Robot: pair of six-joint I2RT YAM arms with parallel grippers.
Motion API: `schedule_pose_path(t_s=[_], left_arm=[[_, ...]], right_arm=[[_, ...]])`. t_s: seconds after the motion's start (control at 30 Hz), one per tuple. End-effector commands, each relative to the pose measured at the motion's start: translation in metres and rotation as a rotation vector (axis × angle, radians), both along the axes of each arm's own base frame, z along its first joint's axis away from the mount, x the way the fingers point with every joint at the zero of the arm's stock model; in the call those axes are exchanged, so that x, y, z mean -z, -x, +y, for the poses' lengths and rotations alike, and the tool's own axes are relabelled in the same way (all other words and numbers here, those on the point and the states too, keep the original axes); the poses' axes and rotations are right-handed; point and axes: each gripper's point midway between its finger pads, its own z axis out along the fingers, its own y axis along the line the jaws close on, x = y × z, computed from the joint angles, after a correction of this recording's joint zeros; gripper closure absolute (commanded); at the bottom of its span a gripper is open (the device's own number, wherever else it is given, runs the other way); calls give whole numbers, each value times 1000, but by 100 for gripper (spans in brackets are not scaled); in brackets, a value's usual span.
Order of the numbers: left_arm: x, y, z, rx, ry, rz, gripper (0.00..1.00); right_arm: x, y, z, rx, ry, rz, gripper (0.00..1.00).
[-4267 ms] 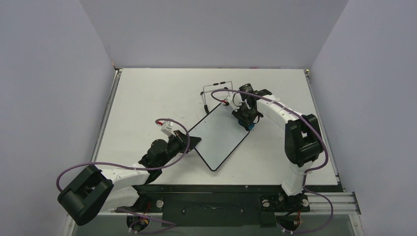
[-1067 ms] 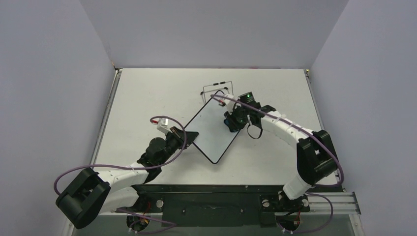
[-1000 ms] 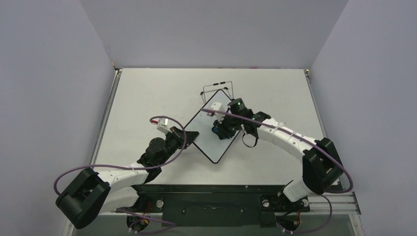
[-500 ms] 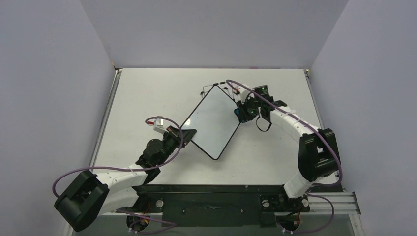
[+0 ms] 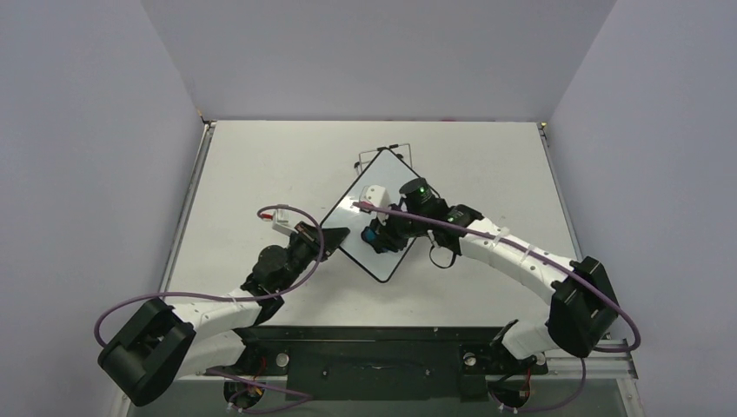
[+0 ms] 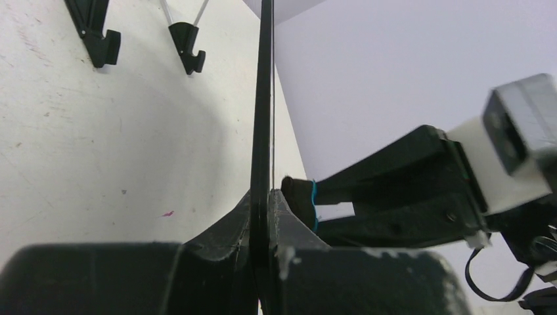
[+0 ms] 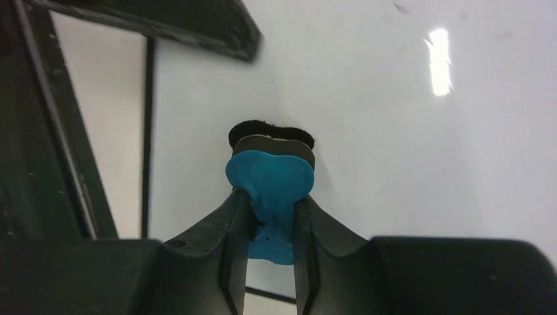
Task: Erase the whiteboard
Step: Erase the whiteboard at the center of the board.
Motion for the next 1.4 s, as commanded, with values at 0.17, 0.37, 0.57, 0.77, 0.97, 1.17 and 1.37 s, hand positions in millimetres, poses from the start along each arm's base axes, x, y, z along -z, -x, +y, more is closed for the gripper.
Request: schedule_pose_path(t_s=[0.17,0.37,0.57,0.77,0.97,1.17,1.37], left_arm=[[-98,18,-25,180,233,-234,100],[-95,22,-27,200,198,-244,100],[-89,17,-32,204,167,-241,100],[-79,14,-34,201,126,-220,100],[-80,21,-30,206,108,-228,100],[-87,27,-25,206,105,-254,100],[-83,21,-15,163,61,-253,100]], right_arm=[[-52,-104,16,222,-73,-49,100],[-27,-164,-66,451,65,-38,100],[-1,-88,-34,156,200,-24,100],[-17,2,43,-174,223,-71,100],[-14,-85,5,193,218,-53,100],[16,-153,-113,505,273,56,100],[-23,-121,-168,486,72,90,100]])
